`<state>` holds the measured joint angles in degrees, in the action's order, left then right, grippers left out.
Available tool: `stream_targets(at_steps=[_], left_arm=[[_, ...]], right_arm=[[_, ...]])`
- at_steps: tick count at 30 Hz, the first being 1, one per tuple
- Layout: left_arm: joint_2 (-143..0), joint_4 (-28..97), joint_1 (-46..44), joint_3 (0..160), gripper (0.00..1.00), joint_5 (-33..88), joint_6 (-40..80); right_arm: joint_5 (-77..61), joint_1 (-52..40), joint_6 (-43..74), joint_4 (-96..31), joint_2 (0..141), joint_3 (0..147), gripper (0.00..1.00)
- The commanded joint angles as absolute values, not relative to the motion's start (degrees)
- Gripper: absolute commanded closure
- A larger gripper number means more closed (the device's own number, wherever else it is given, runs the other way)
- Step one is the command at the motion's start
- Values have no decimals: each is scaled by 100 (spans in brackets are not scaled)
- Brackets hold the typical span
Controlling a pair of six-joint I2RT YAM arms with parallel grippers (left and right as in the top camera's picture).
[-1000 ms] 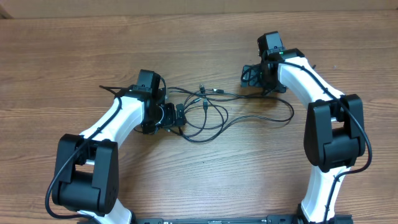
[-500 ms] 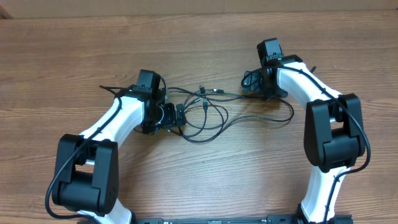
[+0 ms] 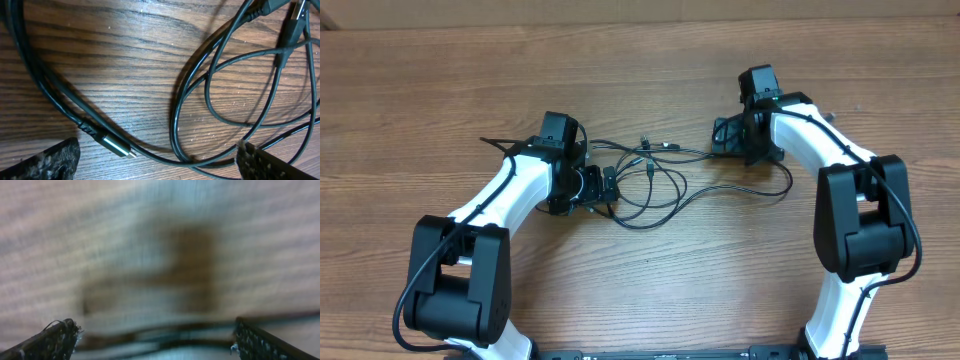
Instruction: Untangle cables
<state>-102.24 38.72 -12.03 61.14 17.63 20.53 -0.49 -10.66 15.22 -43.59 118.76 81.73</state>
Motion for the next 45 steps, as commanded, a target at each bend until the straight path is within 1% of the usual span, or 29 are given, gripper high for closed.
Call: stream_targets(at_steps=[1,11,19,22,32,40,42,45], left_arm=[[-10114,3852,-1256,6165,0,1712,1929],[-10114,3852,-1256,6165,0,1712,1929],[-10114,3852,-1256,6165,1,1693,1927],[-10114,3850,-1256,6165,0,1693,1929],[-10114,3828,-1256,6165,1,1693,1929],[-10114,3833,-1258,6165,0,1634,1929],[-10114,3833,-1256,6165,1,1632,1929],[-10114,3835,-1258,6165,1,1632,1927]], right_arm=[[-913,-1118,1653,-4512,12092,7776,0],[-923,-1118,1649,-4154,12088,7769,0],[-913,-1111,1531,-4823,12088,8652,0],[-902,-1111,1299,-4700,12088,8705,0],[-211,-1111,1306,-4250,12088,8702,0],[-950,-1111,1249,-4733,12086,8986,0],[-1540,-1111,701,-4816,12086,9107,0],[-1896,-1111,349,-4827,12086,9194,0]])
